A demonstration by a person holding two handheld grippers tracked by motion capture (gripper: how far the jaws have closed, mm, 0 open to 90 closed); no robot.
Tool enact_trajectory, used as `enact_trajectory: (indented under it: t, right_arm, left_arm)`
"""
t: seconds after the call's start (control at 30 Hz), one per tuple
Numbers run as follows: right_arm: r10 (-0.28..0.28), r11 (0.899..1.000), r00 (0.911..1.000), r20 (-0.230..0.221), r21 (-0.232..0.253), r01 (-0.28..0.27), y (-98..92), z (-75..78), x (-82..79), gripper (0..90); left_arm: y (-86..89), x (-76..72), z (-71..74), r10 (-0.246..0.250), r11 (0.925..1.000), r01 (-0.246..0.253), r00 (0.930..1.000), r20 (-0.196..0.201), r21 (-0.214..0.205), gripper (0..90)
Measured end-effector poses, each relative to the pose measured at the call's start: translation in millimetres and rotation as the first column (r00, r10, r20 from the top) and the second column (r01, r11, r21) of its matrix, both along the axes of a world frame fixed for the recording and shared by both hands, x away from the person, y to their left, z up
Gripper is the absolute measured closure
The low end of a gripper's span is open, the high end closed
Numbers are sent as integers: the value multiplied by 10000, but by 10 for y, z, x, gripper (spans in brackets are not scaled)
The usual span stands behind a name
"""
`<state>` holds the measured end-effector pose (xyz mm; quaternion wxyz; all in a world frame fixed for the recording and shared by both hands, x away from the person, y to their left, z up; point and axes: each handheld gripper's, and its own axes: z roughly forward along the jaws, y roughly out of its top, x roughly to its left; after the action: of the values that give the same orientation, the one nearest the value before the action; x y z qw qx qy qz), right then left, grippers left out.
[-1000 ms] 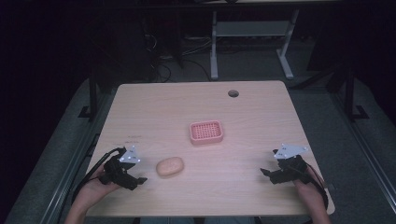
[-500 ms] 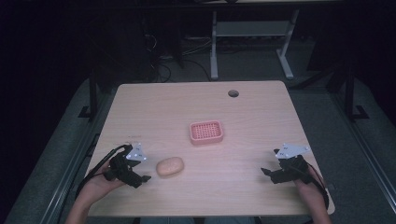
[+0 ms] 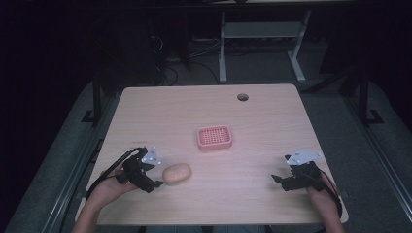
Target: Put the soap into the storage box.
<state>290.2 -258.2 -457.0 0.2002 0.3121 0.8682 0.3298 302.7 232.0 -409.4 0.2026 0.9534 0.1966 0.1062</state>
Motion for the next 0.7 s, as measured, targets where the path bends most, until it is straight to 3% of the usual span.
enact_trajectory:
  t: [0.7]
  right_arm:
    - [27, 10000, 10000, 41, 13, -27, -1, 10, -9, 140]
  left_arm:
    - [-244, 83, -26, -534, 9984, 537, 9984, -174, 196, 217]
